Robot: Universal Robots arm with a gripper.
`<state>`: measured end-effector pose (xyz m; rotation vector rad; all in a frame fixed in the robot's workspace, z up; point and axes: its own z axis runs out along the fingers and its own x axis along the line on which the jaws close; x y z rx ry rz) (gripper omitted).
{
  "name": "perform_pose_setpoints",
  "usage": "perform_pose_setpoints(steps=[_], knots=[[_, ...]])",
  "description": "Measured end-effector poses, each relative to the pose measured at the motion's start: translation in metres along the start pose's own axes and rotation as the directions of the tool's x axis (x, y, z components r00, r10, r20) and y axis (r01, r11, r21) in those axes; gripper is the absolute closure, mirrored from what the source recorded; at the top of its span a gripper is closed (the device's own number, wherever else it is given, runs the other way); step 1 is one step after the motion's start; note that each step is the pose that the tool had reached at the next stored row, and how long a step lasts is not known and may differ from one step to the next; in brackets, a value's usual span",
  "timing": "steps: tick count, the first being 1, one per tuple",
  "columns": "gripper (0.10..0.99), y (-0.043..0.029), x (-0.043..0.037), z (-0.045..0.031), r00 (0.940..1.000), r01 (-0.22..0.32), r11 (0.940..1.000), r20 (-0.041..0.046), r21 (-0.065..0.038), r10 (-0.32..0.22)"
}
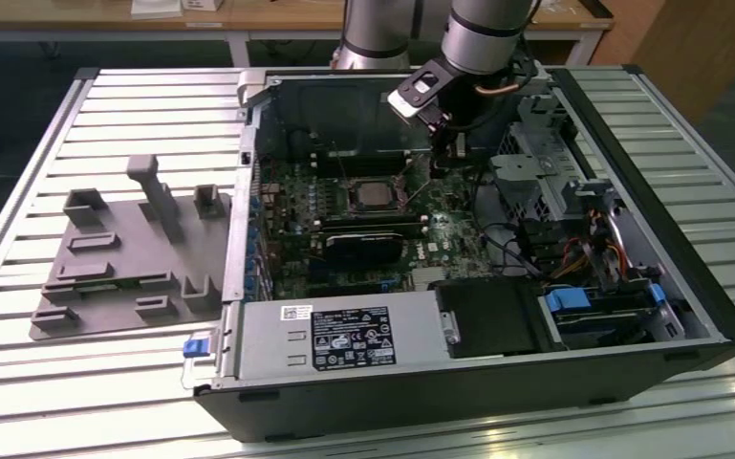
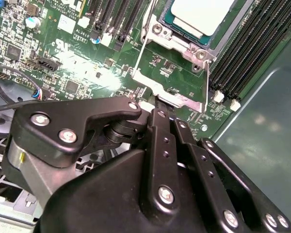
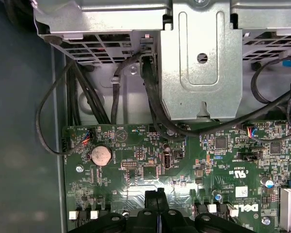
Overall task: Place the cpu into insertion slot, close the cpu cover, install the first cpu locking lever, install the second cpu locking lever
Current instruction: 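Close the cpu cover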
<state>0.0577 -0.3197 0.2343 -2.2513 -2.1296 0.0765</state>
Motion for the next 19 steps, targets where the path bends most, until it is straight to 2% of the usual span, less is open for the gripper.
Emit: perform_pose_setpoints(steps=[10, 19], knots=[[0.984, -0.0083, -0.0005, 0.0005, 1.0, 0.0, 1.0, -0.0021, -0.001, 0.0], [0.984, -0.0189, -0.001, 0.0012, 1.0, 0.0, 1.0, -0.0029, -0.005, 0.0]])
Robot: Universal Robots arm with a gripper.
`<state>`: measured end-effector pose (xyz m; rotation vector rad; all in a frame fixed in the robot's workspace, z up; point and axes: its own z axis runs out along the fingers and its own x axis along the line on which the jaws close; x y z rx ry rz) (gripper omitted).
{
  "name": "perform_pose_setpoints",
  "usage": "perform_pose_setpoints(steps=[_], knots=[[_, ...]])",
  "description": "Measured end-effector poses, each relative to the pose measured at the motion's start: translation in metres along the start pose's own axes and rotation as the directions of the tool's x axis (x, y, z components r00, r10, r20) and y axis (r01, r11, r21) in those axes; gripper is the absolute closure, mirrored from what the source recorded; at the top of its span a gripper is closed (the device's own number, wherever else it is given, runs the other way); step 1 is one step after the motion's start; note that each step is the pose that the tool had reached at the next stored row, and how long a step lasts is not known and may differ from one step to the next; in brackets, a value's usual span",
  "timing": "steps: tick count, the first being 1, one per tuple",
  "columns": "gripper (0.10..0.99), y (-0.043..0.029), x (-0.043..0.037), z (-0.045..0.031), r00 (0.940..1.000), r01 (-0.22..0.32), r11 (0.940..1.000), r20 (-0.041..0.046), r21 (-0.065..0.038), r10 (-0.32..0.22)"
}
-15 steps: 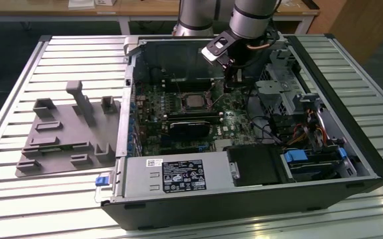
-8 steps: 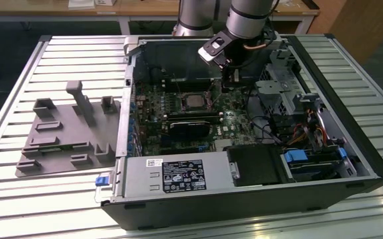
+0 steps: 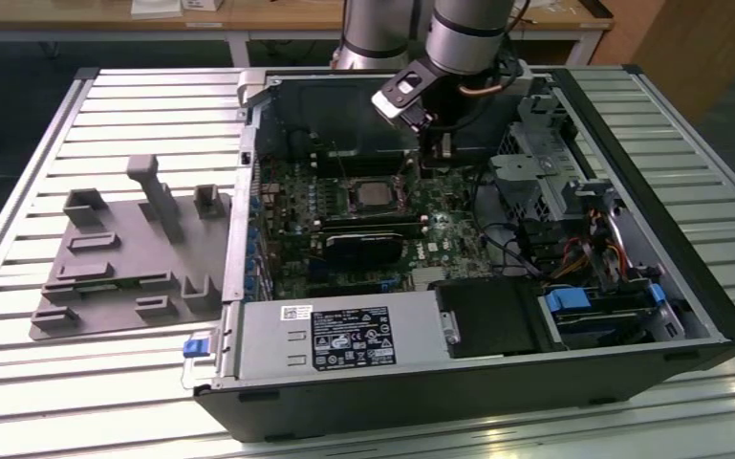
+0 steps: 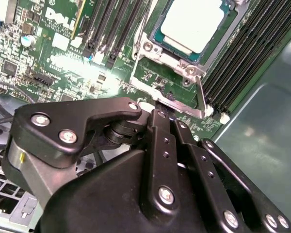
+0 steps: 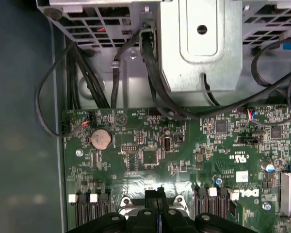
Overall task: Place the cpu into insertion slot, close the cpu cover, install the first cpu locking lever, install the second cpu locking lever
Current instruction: 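Close the cpu cover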
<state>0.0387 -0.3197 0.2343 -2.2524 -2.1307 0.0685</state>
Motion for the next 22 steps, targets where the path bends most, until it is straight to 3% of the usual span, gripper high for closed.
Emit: perform_pose_setpoints(steps=[15, 22], knots=[[0.984, -0.0165, -0.0009, 0.001, 1.0, 0.0, 1.0, -0.0003, -0.005, 0.0], [0.984, -0.0203, -0.001, 0.0012, 1.0, 0.0, 1.0, -0.0005, -0.006, 0.0]])
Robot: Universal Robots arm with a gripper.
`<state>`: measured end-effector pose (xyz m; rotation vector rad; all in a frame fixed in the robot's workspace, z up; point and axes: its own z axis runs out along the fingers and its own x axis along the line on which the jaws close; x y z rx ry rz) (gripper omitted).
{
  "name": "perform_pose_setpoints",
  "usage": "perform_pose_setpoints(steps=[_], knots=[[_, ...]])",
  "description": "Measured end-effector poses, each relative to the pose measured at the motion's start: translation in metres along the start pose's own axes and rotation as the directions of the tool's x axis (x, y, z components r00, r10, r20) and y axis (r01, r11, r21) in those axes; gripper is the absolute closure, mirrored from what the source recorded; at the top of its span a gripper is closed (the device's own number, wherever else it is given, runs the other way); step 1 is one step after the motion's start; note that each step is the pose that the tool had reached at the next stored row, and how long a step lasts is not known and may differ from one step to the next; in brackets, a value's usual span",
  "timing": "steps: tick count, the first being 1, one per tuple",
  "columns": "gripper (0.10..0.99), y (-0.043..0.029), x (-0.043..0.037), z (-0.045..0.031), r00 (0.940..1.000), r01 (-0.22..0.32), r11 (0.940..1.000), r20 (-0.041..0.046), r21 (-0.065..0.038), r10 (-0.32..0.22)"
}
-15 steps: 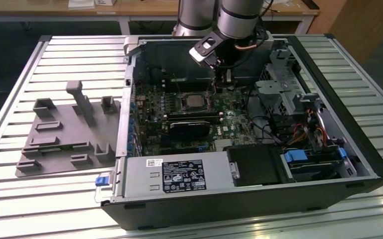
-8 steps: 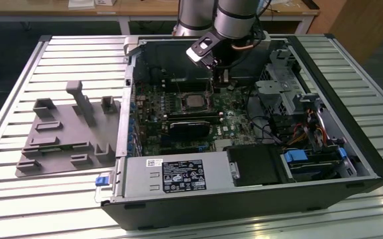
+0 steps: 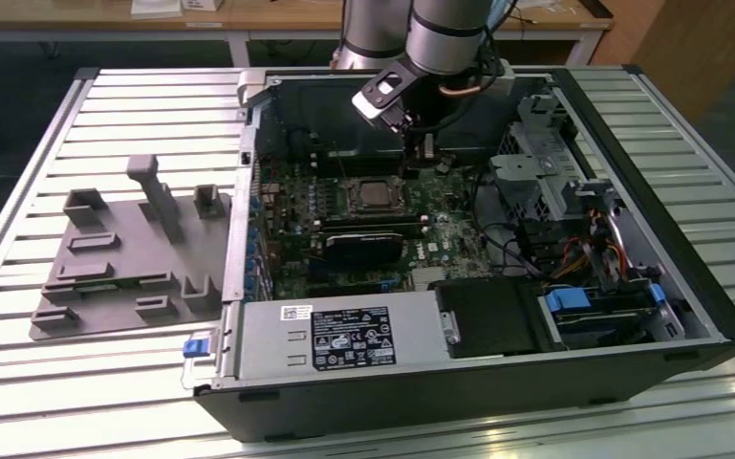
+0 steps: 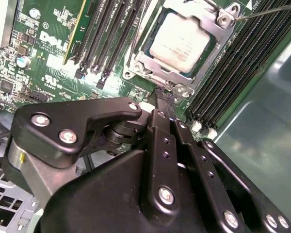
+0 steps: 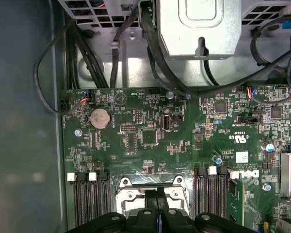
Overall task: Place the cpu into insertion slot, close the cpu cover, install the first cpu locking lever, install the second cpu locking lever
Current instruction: 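Close the cpu cover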
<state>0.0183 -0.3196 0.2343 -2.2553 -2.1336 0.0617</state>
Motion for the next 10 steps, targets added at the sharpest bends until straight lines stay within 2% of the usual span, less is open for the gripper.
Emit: perform_pose_setpoints(steps=[3, 7, 10], knots=[[0.984, -0.0005, 0.0, 0.0, 1.0, 0.0, 1.0, 0.0, -0.002, 0.0], [0.984, -0.0064, -0.0004, 0.0009, 1.0, 0.0, 0.9993, -0.002, -0.037, 0.0], [0.984, -0.0141, -0.0008, 0.0021, 1.0, 0.0, 0.999, -0.0025, -0.045, 0.0]])
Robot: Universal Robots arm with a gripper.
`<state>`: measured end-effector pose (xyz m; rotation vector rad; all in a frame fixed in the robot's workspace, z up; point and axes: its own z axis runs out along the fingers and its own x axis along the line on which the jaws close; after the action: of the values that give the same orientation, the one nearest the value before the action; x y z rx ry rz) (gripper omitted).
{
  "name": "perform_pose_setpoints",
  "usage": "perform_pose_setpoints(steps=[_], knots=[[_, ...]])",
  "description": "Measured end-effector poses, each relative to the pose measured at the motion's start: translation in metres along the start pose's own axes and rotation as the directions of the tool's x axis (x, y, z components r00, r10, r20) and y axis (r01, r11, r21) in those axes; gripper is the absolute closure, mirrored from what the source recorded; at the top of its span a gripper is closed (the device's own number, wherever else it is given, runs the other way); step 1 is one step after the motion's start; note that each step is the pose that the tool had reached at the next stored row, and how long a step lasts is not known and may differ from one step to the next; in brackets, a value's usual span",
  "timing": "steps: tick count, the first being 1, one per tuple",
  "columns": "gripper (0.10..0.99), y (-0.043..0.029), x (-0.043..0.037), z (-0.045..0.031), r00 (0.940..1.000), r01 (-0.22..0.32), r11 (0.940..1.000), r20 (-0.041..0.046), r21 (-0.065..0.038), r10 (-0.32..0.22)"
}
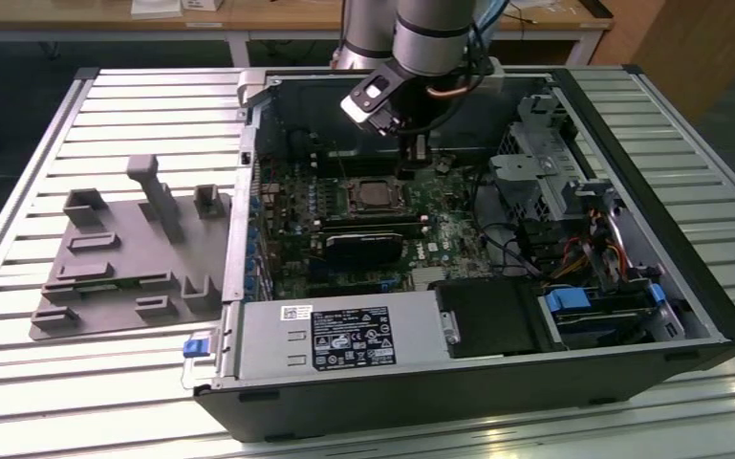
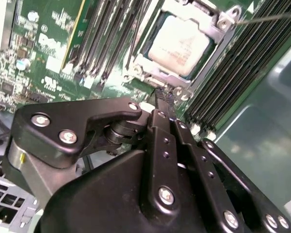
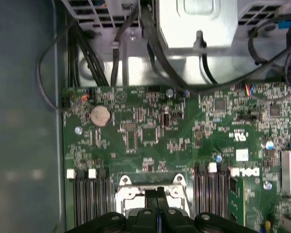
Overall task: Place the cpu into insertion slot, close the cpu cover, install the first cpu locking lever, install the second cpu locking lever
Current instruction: 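Close the cpu cover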
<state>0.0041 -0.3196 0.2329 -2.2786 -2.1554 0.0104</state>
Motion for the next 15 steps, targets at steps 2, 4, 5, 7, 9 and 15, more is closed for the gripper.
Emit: perform_pose_setpoints(steps=[2, 4, 5, 7, 9, 15], knots=[[0.984, -0.0057, -0.0003, 0.0006, 1.0, 0.0, 1.0, -0.0002, -0.001, 0.0], [0.984, -0.0096, -0.0005, 0.0012, 1.0, 0.0, 1.0, 0.0, -0.001, 0.0], [0.984, -0.0113, -0.0006, 0.0015, 1.0, 0.0, 1.0, -0.0001, -0.001, 0.0], [0.984, -0.0155, -0.0009, 0.0022, 1.0, 0.0, 1.0, -0.0001, -0.001, 0.0], [0.984, -0.0201, -0.0011, 0.0032, 1.0, 0.0, 1.0, -0.0001, -0.001, 0.0], [0.984, -0.0316, -0.002, 0.0079, 1.0, 0.0, 1.0, 0.0, -0.002, 0.0]])
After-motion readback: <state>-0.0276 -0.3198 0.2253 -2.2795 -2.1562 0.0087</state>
